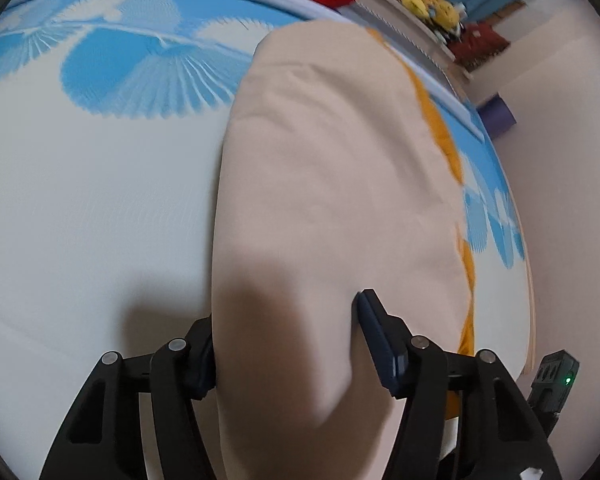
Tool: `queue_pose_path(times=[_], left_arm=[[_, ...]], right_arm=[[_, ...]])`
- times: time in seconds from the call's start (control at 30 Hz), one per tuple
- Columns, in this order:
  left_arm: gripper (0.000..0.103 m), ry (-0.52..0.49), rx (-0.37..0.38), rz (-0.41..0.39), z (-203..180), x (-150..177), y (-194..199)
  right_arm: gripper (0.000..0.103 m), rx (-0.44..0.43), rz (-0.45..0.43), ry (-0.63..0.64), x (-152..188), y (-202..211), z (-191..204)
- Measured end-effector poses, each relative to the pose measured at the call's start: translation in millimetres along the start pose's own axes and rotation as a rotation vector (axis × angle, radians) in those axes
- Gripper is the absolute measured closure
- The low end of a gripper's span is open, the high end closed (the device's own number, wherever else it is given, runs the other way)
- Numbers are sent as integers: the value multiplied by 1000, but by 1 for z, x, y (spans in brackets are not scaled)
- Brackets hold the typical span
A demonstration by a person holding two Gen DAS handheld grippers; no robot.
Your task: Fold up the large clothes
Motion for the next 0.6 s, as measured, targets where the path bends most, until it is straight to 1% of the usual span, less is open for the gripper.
queue_pose_path(times=[0.1,0.17,0.23,0.27,0.3,0.33,0.37,0.4,0.43,0.47,0.5,0.53,0.57,0.6], left_arm=[[45,44,-33,-14,29,-31,10],[44,82,-81,-27,51,-48,14],[44,119,-118,-57,68,-56,27],[44,121,-108,-84,70,-60,41],[44,103,-100,-89,65,-57,49],[43,65,-98,-77,60,-52,54],[43,18,-106,-46,58,-43,58],[43,-49,-128,3,56,-27,57],[43,-102,-164,59,64,-9,52],[42,-144,-217,127,76,10,45],[40,-159,-250,171,85,26,38],[37,-152,-270,191,94,37,36],[36,-141,-283,181,98,44,43],[35,-156,-313,169,98,48,51]], right_arm=[[84,-41,-22,30,-19,-18,42],[84,-72,-30,38,-30,-26,63],[84,-89,1,40,-36,-37,77],[83,-90,23,47,-33,-43,84],[83,-79,38,59,-30,-45,86],[82,-69,43,68,-31,-45,83],[81,-58,45,78,-25,-35,71],[80,-49,47,78,-24,-32,67],[78,-45,50,71,-25,-35,66],[77,-41,52,55,-24,-35,62],[69,-30,53,50,-22,-32,54],[59,-1,56,48,-20,-31,48],[52,20,60,49,-18,-30,43],[38,56,81,49,-13,-29,35]])
Point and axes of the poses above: each gripper's, at about its wrist camera, not at the fingertips, and y roughly against the way its jaws point, z to its left, x to its underside, the point moved 9 cm from there along -y, roughly the way its jaws point, and after that the axes turned 7 degrees about -z, right-handed, at the moved point
